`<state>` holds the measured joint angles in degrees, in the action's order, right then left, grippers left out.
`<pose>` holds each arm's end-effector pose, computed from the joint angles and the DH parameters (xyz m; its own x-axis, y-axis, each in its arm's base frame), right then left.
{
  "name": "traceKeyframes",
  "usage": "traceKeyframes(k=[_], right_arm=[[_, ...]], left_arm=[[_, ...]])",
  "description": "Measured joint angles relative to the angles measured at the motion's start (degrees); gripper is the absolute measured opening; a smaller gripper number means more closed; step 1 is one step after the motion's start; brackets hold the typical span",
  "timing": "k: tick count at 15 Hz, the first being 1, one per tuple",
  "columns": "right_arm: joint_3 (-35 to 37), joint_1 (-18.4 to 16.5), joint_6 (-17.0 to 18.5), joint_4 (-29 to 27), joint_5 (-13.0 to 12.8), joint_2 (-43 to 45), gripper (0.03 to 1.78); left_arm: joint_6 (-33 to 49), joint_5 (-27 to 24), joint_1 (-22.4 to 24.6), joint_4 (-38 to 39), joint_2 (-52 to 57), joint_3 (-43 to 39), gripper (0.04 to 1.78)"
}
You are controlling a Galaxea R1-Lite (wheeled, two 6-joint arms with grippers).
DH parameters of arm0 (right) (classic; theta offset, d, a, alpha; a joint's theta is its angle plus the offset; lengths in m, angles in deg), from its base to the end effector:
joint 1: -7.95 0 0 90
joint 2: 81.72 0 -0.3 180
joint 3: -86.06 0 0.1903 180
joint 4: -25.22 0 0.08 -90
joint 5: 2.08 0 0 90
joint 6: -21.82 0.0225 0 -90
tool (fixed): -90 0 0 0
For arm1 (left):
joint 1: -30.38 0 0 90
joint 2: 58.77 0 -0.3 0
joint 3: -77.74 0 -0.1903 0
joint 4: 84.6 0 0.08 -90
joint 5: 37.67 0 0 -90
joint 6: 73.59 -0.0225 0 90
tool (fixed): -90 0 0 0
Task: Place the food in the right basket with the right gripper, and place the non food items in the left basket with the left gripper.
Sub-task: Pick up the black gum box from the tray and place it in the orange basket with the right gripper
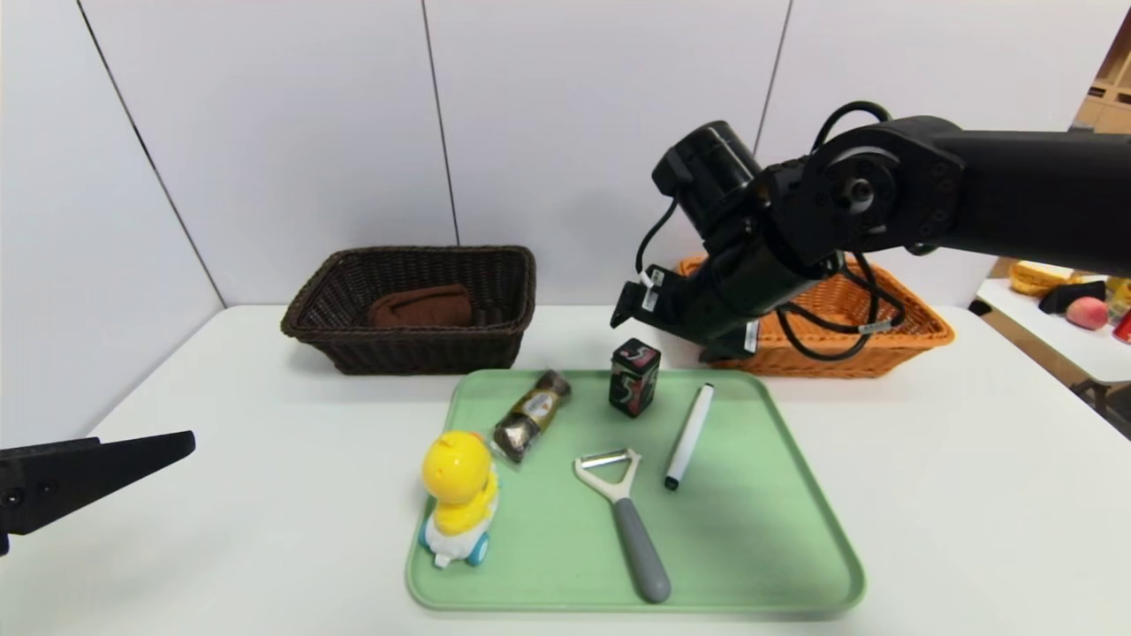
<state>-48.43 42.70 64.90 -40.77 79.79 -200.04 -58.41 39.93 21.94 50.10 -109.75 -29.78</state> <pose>0.3231 0.2203 0.2390 0.6054 0.2479 -0.7563 0.0714 0.9295 0.3618 0.0799 -0.0167 0.2617 0.8524 -0.3436 -0.3941 0.2214 0.9201 -0.3232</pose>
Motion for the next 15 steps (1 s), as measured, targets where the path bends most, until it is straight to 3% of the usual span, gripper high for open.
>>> traceKeyframes(k=[3,5,7,12,15], right_arm=[[4.41,-0.37,-5.77,1.07,0.0,2.08,1.7],[9.91,-0.28,-8.39,4.66,0.54,3.79,1.7],[17.51,-0.06,-11.5,11.65,1.06,5.84,1.7],[37.14,0.07,-23.84,40.0,3.54,11.72,1.7],[41.14,-0.02,-26.93,43.36,5.41,14.47,1.7]], left_arm=[[0.09,0.05,0.01,-0.06,0.27,-0.02,1.69],[0.12,0.06,0.01,-0.22,0.54,-0.33,1.69],[0.12,0.06,0.0,-0.3,0.73,-0.44,1.69],[0.11,0.06,0.0,-0.11,0.85,-1.02,1.69],[0.12,0.0,0.0,-0.02,0.9,-1.49,1.69]])
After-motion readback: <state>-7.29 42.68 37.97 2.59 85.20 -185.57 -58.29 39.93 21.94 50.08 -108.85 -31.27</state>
